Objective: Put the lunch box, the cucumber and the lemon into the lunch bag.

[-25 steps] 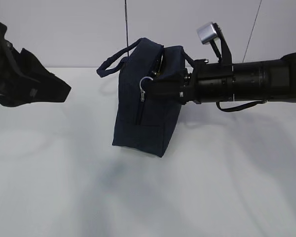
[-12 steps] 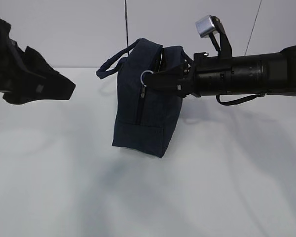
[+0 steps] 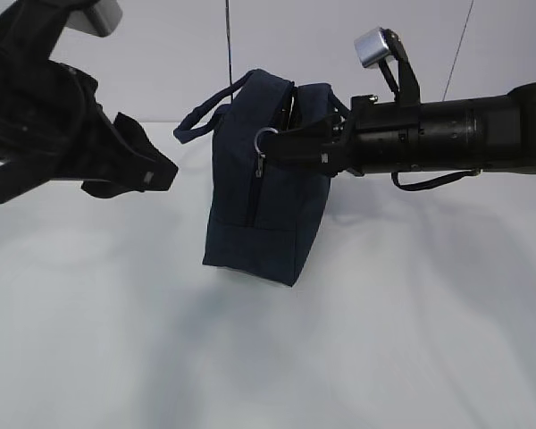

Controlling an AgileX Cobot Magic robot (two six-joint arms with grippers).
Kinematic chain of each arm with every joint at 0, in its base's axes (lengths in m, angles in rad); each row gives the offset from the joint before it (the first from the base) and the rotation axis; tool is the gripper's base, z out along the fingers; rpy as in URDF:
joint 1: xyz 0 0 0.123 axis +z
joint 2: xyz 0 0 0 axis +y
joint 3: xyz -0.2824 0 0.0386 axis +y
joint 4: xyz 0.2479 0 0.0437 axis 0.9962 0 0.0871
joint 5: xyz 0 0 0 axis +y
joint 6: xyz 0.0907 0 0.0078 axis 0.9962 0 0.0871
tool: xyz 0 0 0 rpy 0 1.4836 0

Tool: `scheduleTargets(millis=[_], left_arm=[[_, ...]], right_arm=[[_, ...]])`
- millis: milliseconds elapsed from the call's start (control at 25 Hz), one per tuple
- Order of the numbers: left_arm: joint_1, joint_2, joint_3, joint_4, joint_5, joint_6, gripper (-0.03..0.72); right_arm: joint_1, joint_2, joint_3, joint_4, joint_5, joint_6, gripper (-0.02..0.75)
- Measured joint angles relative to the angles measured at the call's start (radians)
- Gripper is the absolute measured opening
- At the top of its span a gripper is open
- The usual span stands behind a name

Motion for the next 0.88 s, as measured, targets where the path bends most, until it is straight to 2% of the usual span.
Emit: scheduleTargets(millis=[440, 880], left_arm=[[0.110, 0.126, 0.000, 0.016, -0.130, 0.002, 0.299], [0.114, 0.220, 0.000, -0.045, -0.235, 0.005, 0.300]], right_arm=[[0.000, 0.000, 0.000, 0.000, -0.002, 0.003, 0.000], [0.000, 0.000, 0.000, 0.000, -0.013, 0.007, 0.000]])
